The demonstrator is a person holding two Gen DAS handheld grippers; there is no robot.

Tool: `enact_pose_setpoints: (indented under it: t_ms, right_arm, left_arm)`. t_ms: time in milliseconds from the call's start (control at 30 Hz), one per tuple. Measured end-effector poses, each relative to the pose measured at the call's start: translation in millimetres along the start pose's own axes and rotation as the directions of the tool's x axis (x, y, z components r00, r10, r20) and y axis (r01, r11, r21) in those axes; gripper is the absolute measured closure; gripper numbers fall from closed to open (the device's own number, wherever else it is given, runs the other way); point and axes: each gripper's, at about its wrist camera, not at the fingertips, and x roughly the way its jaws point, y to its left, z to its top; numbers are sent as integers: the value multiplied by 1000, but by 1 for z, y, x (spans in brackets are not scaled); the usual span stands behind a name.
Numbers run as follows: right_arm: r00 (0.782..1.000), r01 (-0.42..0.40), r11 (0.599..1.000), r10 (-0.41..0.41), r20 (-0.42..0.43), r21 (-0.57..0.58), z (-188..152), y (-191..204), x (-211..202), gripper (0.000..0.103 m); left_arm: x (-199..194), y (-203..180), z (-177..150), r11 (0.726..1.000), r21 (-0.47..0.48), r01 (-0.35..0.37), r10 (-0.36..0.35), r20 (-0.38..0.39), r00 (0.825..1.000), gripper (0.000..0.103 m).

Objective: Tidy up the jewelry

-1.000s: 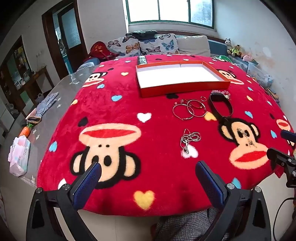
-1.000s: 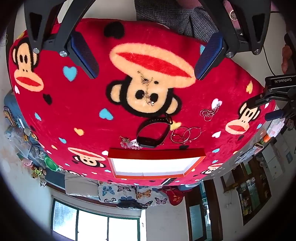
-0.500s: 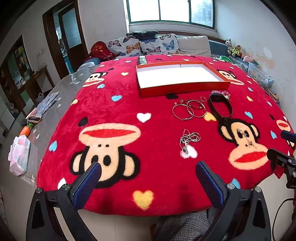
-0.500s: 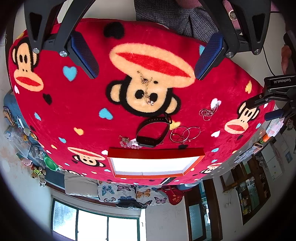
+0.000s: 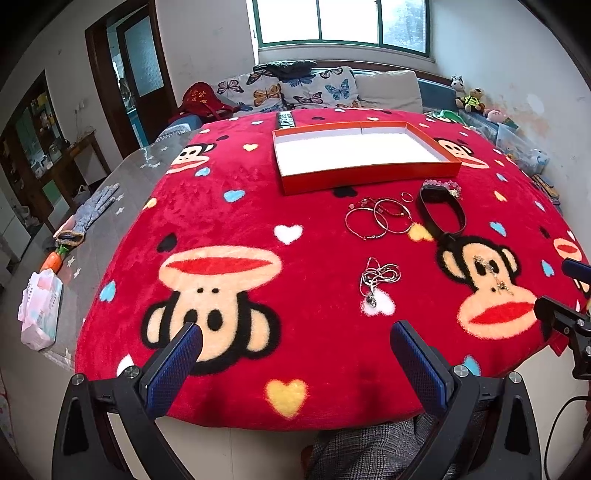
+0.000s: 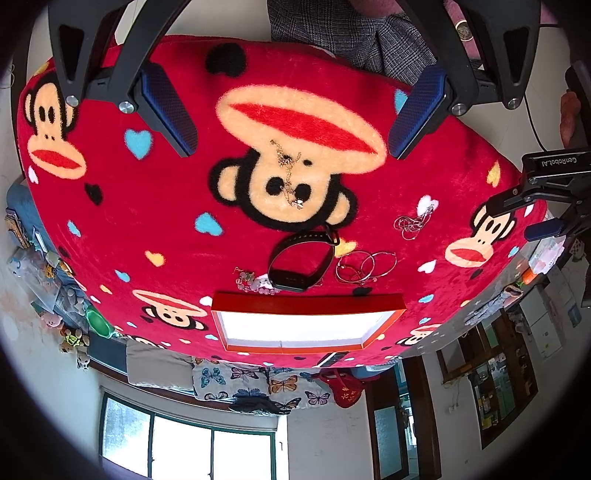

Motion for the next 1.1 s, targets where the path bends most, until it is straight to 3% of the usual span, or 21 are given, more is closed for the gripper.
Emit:
enact_pose_setpoints:
  t_ms: [1100]
  right_arm:
    - [1000,-8,1000,8,4,-2,1,2,-1,0]
  left_arm:
    - [-2,-6,2,999,21,30,-30,2,1000,0]
